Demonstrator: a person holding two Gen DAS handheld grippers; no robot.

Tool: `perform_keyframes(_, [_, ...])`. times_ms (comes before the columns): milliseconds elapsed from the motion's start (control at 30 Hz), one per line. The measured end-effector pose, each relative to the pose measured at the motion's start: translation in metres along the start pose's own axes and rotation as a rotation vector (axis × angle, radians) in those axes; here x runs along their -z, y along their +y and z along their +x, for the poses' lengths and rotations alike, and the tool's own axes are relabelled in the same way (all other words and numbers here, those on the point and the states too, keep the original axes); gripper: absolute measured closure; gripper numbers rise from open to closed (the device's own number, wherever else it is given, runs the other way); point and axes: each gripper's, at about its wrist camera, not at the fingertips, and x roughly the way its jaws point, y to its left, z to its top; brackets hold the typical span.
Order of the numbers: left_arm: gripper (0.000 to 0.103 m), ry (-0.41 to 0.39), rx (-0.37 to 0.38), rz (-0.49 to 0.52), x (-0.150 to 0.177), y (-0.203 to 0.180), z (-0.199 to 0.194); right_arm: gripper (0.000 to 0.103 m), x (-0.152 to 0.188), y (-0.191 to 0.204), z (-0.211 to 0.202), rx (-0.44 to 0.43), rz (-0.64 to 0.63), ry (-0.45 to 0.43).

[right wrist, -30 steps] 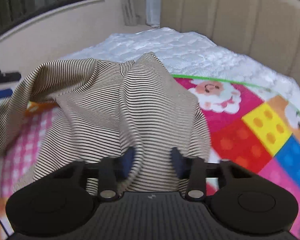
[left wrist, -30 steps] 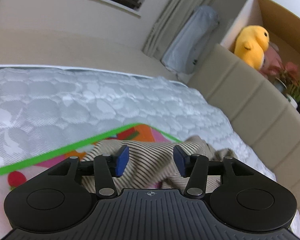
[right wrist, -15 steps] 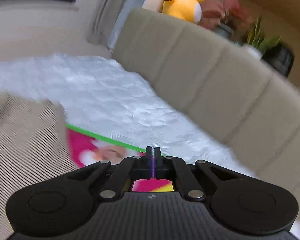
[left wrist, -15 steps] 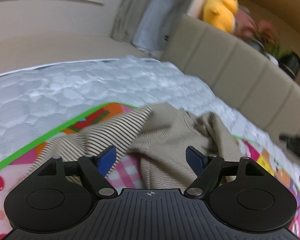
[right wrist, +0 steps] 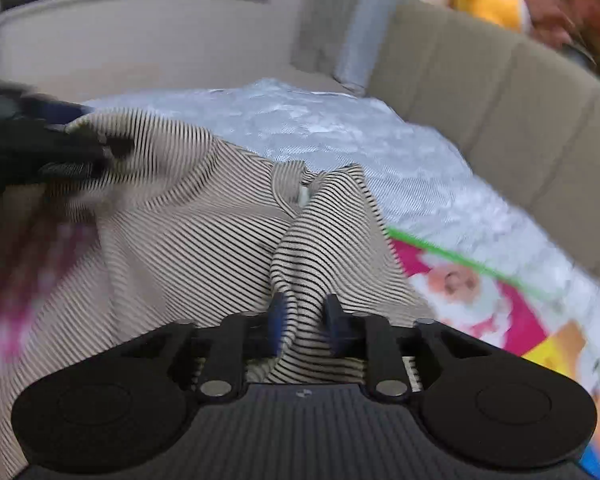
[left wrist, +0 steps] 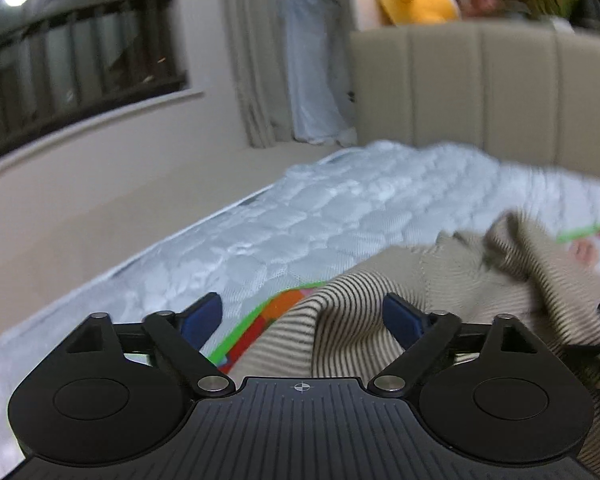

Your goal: Fold clothes

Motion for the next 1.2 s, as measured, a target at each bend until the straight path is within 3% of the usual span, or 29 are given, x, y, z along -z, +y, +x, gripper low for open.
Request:
perform_keyframes(33, [0.091,0.011,0.000,0.050,0.000,-0.004,0.007,0.089,-0.001,-0.012,0.000,0.044,-0.040,-0.011])
perform_keyframes(100, [0.092,0.014,-0.005,0.093,0.002,-0.005,0.018,0.103,-0.002,-0.036,0.000,0.131,-0.119,-0.034])
perform_keyframes(233, [0.093,0.015,-0.056,0.150,0.004,-0.005,0.038,0.103,-0.006,-0.084,0.002,0.305,-0.276,-0.078])
perform_keyframes(267, [0.093,0.022,-0.074,0.156,0.004,-0.003,0.044,0.103,-0.007,-0.102,0.013,0.353,-0.263,-0.056])
perform_keyframes(333, [0.092,0.038,-0.085,0.142,0.005,0.003,0.049,0.103,-0.010,-0.137,0.024,0.352,-0.119,-0.024])
perform_keyframes(433, [0.083,0.064,-0.087,0.101,0.006,0.015,0.054,0.101,0.007,-0.108,-0.008,0.182,-0.130,-0.030])
perform_keyframes(500, [0.076,0.083,-0.067,0.032,0.005,0.026,0.052,0.083,0.018,-0.089,-0.029,0.069,-0.138,-0.035])
perform_keyframes(633, [0.071,0.131,-0.001,-0.192,0.005,0.051,0.036,0.068,0.040,-0.050,-0.072,-0.157,-0.152,-0.043])
perform_keyframes(667, [0.069,0.137,0.024,-0.224,0.004,0.054,0.027,0.060,0.046,-0.041,-0.082,-0.213,-0.155,-0.045])
perform_keyframes(800, [0.040,0.151,0.104,-0.298,0.002,0.057,-0.010,0.044,0.068,-0.003,-0.124,-0.435,-0.168,-0.053])
perform_keyframes(833, [0.031,0.162,0.121,-0.317,0.000,0.056,-0.020,0.042,0.067,-0.003,-0.123,-0.408,-0.180,-0.056])
perform_keyframes(967, [0.015,0.214,0.171,-0.405,-0.001,0.049,-0.054,0.037,0.067,-0.005,-0.118,-0.300,-0.225,-0.066])
perform_keyframes(1033, [0.009,0.227,0.175,-0.422,-0.001,0.043,-0.069,0.040,0.066,-0.006,-0.116,-0.246,-0.247,-0.071])
perform_keyframes(1100, [0.008,0.227,0.165,-0.411,-0.001,0.036,-0.083,0.088,0.066,-0.008,-0.114,-0.192,-0.269,-0.076])
perform_keyframes(1200, [0.007,0.246,0.179,-0.406,0.001,0.033,-0.095,0.093,0.066,-0.009,-0.110,-0.110,-0.302,-0.083])
